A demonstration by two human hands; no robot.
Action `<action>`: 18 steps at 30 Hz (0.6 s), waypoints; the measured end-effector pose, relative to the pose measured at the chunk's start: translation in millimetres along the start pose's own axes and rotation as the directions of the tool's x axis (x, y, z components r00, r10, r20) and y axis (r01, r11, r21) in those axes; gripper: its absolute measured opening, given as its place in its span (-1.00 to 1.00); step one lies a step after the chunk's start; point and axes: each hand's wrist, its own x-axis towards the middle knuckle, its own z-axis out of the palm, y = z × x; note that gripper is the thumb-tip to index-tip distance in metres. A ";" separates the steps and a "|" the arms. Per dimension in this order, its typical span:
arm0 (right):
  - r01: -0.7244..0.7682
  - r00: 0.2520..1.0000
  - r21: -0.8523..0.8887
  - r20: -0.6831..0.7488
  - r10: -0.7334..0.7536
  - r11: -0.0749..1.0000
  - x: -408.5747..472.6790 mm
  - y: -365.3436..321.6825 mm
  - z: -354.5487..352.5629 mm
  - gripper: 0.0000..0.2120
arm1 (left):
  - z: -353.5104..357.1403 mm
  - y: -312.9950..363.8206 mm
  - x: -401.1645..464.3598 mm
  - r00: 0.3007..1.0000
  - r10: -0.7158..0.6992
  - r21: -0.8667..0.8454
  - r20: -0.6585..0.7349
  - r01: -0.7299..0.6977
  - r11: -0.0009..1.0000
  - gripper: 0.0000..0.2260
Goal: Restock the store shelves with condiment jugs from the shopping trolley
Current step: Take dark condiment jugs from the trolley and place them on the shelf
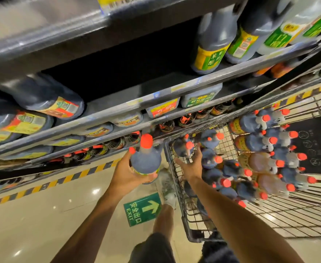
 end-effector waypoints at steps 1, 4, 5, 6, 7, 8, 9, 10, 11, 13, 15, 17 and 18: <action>0.032 0.999 0.018 -0.023 -0.032 0.999 8.9 5.8 6.7 0.07 | 0.8 -1.3 -0.1 1.000 0.015 0.012 -0.013 -0.015 1.000 -0.37; 0.080 0.994 0.091 -0.080 -0.073 0.993 35.6 27.2 24.7 0.15 | 2.6 -10.1 0.6 0.999 0.028 0.019 -0.041 -0.027 0.999 -0.40; 0.103 0.990 0.091 -0.107 -0.093 0.990 35.1 24.1 27.3 0.11 | 2.3 -10.2 -0.2 0.998 0.026 0.020 -0.049 -0.025 0.999 -0.39; 0.124 0.983 0.089 -0.144 -0.111 0.988 32.2 20.0 28.8 0.05 | 2.4 -12.1 0.2 0.998 0.026 0.017 -0.050 -0.025 1.000 -0.39; 0.145 0.975 0.089 -0.183 -0.127 0.985 28.9 14.1 30.2 0.00 | 2.8 -11.1 0.1 0.998 0.021 0.006 -0.051 -0.021 1.000 -0.38; 0.161 0.968 0.101 -0.208 -0.138 0.982 27.2 10.4 31.6 -0.04 | 3.4 -12.8 0.8 0.999 0.013 -0.007 -0.051 -0.013 1.000 -0.36; 0.169 0.964 0.106 -0.223 -0.142 0.980 27.4 9.5 32.7 -0.04 | 4.1 -10.9 0.1 0.998 0.001 -0.020 -0.057 -0.002 1.000 -0.34; 0.171 0.964 0.113 -0.224 -0.142 0.979 28.2 10.9 33.6 -0.04 | 5.1 -11.5 0.1 0.998 -0.007 -0.027 -0.066 0.005 1.000 -0.32; 0.159 0.966 0.110 -0.224 -0.131 0.981 28.1 12.5 34.1 -0.02 | 6.2 -10.5 -1.1 0.997 -0.018 -0.034 -0.077 0.015 0.999 -0.32; 0.133 0.969 0.112 -0.223 -0.106 0.985 28.8 14.1 35.2 -0.04 | 9.3 -10.0 -2.1 0.996 -0.023 -0.037 -0.090 0.019 0.999 -0.36; 0.134 0.969 0.096 -0.221 -0.110 0.986 31.7 15.3 36.0 -0.08 | 11.0 -10.1 -2.6 0.994 -0.019 -0.039 -0.103 0.015 0.999 -0.38; 0.142 0.966 0.025 -0.222 -0.133 0.990 31.9 14.5 34.1 -0.11 | 12.3 -8.1 -4.9 0.994 -0.020 -0.050 -0.107 0.015 0.999 -0.39; 0.149 0.963 -0.024 -0.224 -0.150 0.989 31.0 13.0 31.5 -0.12 | 12.9 -7.6 -6.2 0.994 -0.015 -0.049 -0.107 0.010 0.999 -0.40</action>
